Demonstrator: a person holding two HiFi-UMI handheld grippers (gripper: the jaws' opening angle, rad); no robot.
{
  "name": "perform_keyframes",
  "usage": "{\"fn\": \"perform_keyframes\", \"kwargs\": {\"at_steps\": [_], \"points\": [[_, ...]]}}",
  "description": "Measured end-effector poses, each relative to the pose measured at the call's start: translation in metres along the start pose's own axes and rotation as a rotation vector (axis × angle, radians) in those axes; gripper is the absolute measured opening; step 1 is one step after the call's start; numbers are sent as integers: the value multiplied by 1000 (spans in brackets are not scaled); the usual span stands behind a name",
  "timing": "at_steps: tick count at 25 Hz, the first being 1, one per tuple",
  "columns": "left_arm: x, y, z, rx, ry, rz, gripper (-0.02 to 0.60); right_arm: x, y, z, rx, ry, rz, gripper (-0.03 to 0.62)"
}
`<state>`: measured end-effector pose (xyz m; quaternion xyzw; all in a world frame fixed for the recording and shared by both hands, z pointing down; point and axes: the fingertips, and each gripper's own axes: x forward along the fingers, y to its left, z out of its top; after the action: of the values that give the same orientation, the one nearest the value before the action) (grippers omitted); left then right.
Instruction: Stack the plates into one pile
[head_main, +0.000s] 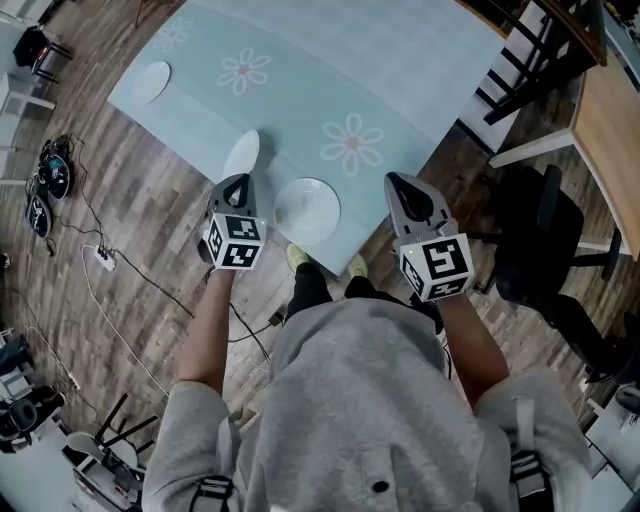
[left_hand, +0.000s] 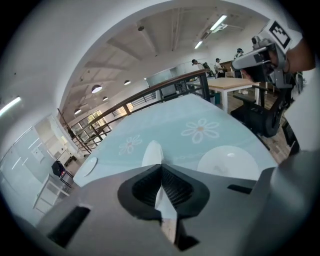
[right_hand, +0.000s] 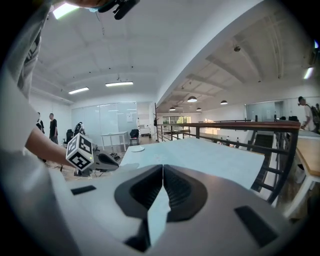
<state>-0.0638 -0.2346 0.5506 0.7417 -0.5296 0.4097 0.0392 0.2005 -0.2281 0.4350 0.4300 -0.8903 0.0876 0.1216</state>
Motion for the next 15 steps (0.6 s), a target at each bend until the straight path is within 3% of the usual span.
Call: {"fn": "perform_keyframes", "kwargs": {"at_steps": [6, 15], "points": [[-27, -84, 24, -12, -12, -68, 21, -26, -12, -5, 0, -31, 42, 26], [-39, -173, 18, 13, 46, -154, 21, -43, -10, -14, -4, -60, 89, 26]]}}
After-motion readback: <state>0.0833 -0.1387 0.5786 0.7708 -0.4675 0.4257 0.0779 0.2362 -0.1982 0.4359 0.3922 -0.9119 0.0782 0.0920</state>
